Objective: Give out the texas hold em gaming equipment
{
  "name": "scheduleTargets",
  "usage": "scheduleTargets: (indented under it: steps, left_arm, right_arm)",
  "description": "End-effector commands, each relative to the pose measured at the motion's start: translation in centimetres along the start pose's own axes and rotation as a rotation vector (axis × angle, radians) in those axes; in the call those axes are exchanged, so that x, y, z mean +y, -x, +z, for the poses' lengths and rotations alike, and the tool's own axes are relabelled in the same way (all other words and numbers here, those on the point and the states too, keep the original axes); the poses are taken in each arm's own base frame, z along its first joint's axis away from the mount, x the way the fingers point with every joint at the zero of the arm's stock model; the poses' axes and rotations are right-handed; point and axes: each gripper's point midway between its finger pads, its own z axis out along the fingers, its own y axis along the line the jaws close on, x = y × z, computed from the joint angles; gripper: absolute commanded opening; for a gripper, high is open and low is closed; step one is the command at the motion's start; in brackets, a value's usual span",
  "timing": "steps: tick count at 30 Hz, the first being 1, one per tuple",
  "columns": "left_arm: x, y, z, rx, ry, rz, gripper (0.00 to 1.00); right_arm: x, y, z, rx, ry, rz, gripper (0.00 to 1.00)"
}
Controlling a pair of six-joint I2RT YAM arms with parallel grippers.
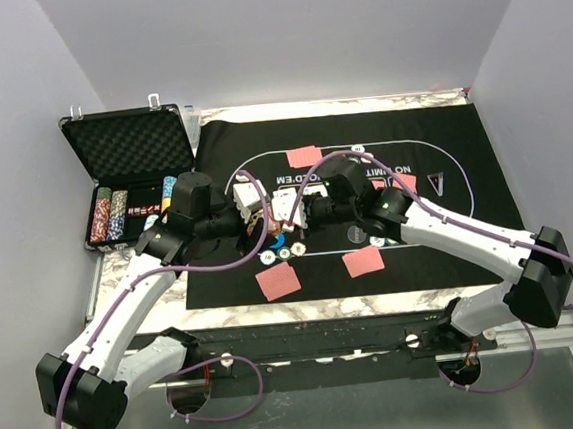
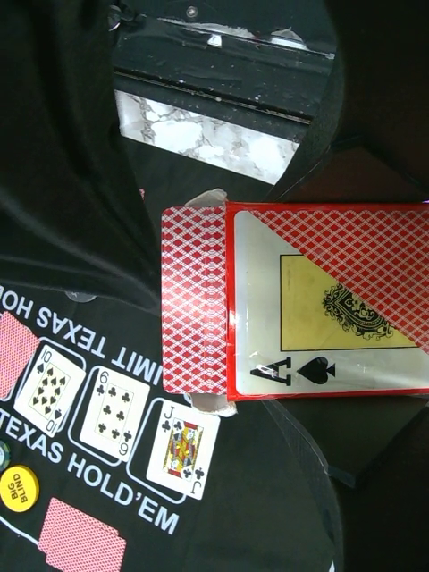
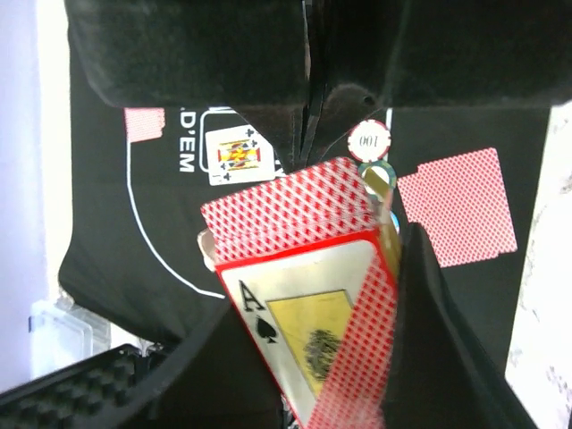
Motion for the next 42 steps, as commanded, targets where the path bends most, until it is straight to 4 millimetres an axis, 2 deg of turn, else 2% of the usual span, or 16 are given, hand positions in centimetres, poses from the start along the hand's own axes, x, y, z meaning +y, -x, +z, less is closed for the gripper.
scheduleTargets:
  steps: [1, 6, 10, 15, 18, 19, 21, 23, 27, 29, 32, 36, 39, 42]
  left_arm:
    - [-0.5, 1.1, 0.2, -0.025, -0.023, 0.018, 0.0]
    - [-0.9, 1.0, 0.2, -0.029, -0.038, 0.007, 0.0]
    - [-1.1, 1.0, 0.2, -0.03, -0.045, 0.003, 0.0]
    - [-0.9, 1.1, 0.3, -0.027, -0.047, -0.004, 0.0]
    - [-0.7, 1.2, 0.2, -0.027, -0.031, 0.002, 0.0]
    - [-0.5, 1.2, 0.1, -0.025, -0.018, 0.01, 0.0]
    - [-0.1, 1.1, -0.2, -0.027, 0.012, 0.024, 0.0]
    - [0.2, 1.3, -0.7, -0.045, 0.034, 0.032, 0.0]
    - [1.4, 2.2, -1.8, -0.111, 0.104, 0.038, 0.0]
    - [2.0, 2.6, -2.0, -0.144, 0.151, 0.052, 0.0]
    - [2.4, 3.3, -2.2, -0.19, 0.183, 0.071, 0.0]
    - [3.1, 4.0, -2.1, -0.214, 0.231, 0.081, 0.0]
    - [3.8, 4.4, -2.3, -0.232, 0.274, 0.1, 0.0]
    - [3.9, 4.9, -2.6, -0.253, 0.292, 0.111, 0.0]
  right_arm:
    - [1.0, 1.9, 1.1, -0.022, 0.006, -0.193, 0.01]
    - [0.8, 2.5, 0.9, -0.051, -0.023, -0.164, 0.01]
    - [1.1, 2.1, 0.5, -0.06, -0.034, -0.248, 0.01]
    - [1.3, 2.5, 0.5, -0.072, -0.032, -0.312, 0.01]
    - [0.4, 2.8, 0.2, -0.058, -0.076, -0.211, 0.01]
    - [0.2, 2.4, 0.0, -0.035, -0.088, -0.182, 0.04]
    - [-0.8, 1.3, -0.7, 0.021, -0.149, -0.096, 0.21]
    - [-1.4, 0.1, -2.1, 0.056, -0.202, 0.005, 0.49]
    - [-1.5, -2.3, -4.9, 0.094, -0.281, 0.166, 0.7]
    - [-1.2, -2.6, -5.7, 0.095, -0.292, 0.248, 0.75]
    - [-1.7, -1.4, -5.9, 0.053, -0.294, 0.431, 0.78]
    - [-3.6, 2.3, -4.8, -0.03, -0.231, 0.727, 0.79]
    - [-4.2, 5.2, -4.3, -0.134, -0.16, 0.842, 0.82]
    - [-3.6, 6.6, -3.5, -0.173, -0.071, 0.922, 0.85]
